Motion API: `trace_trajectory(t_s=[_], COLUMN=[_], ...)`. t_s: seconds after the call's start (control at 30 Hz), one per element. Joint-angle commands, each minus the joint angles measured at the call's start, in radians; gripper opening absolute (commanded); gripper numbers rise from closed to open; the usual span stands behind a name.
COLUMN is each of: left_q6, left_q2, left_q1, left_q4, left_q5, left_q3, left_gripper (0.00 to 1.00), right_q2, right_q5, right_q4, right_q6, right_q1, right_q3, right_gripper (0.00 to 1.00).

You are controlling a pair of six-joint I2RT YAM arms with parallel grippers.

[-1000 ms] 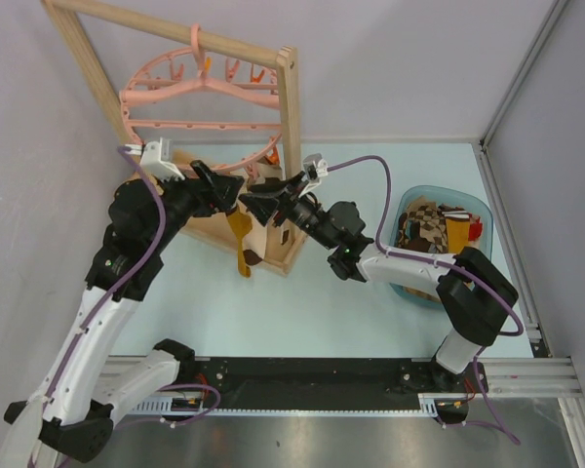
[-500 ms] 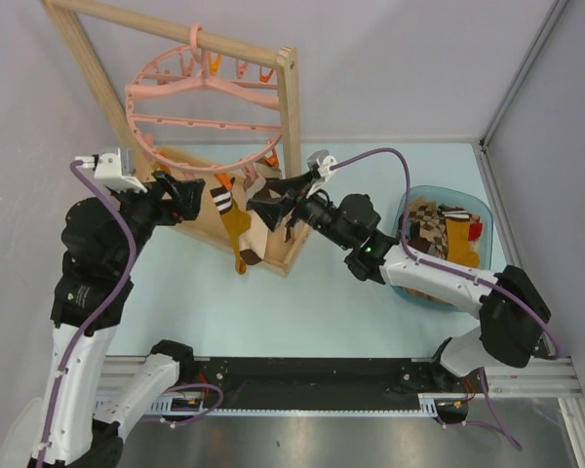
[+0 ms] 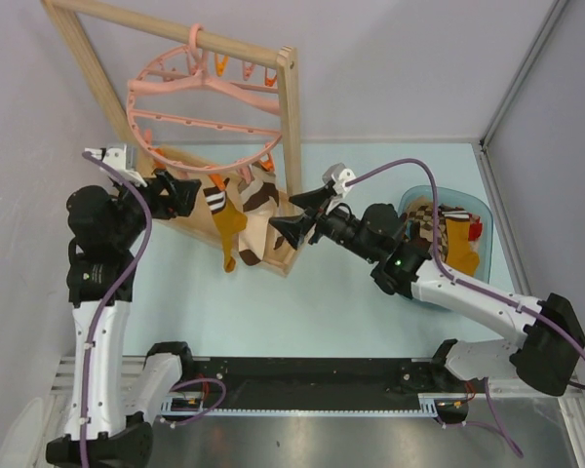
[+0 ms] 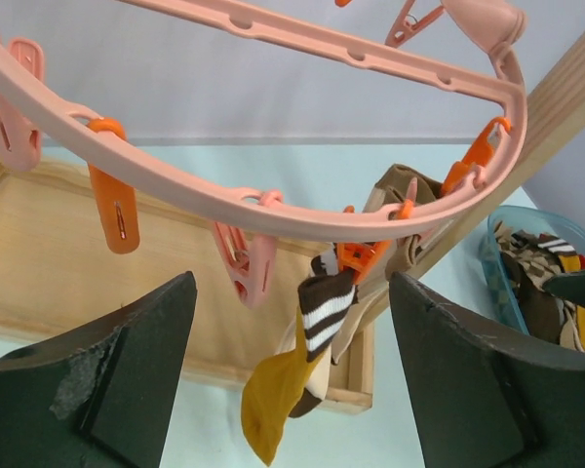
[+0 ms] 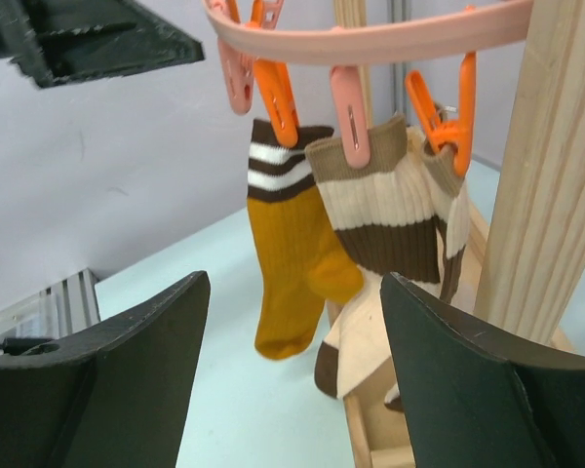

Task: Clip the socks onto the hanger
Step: Open the clamp at the hanger.

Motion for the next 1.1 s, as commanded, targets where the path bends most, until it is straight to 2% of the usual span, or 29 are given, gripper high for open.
trace_trajectory(t_s=[0.0, 0.13, 0.17, 0.2, 0.23, 0.3, 0.47, 0.77, 0.97, 1.07], left_q6=[-0.053, -0.143, -0.179, -0.273, -0.332, -0.467, -0.362, -0.296, -0.286, -0.343], left_q2=[0.013, 0.035, 0.048, 0.052, 0.056, 0.059, 0.067, 0.151, 0.191, 0.216], left_q1=[0.116, 0.255, 0.282, 0.308, 0.36, 0.392, 0.4, 0.4, 0.398, 0.4], left_q4=[0.176, 0.301, 0.39, 0.47, 0.545, 0.712, 0.584, 0.606, 0.69, 0.791], left_q5=[0.285, 0.475, 0.521, 0.608, 0.642, 0.69, 0.663, 0.663, 0.702, 0.747], left_q3=[-0.029, -0.083, -0.099, -0.141, -0.168, -0.228, -0.196, -0.178, -0.192, -0.207], left_gripper=[0.83, 0.82, 0.81, 0.8, 0.79, 0.75, 0.75, 0.77, 0.79, 0.79], right_q2=[-0.084, -0.138, -0.158, -0.167, -0.175, -0.196, -0.229, -0.245, -0.235, -0.23], right_q5=[-0.042, -0.06, -0.065, -0.068, -0.071, -0.082, -0.091, -0.106, -0.122, -0.126], right_q4=[-0.041, -0.067, -0.072, -0.082, -0.087, -0.095, -0.104, -0.11, -0.104, -0.101], right_q6=[-0.024, -0.017, -0.017, -0.017, -0.014, -0.01, 0.003, 0.006, 0.002, 0.005], right_q1=[-0.005, -0.007, -0.007, -0.007, -0.007, -0.007, -0.005, -0.005, -0.005, -0.007], right_q3=[-0.031, -0.063, -0.068, -0.071, -0.073, -0.082, -0.103, -0.116, -0.116, -0.116], right_gripper=[0.76, 0.76, 0.76, 0.76, 0.76, 0.76, 0.76, 0.76, 0.76, 0.76])
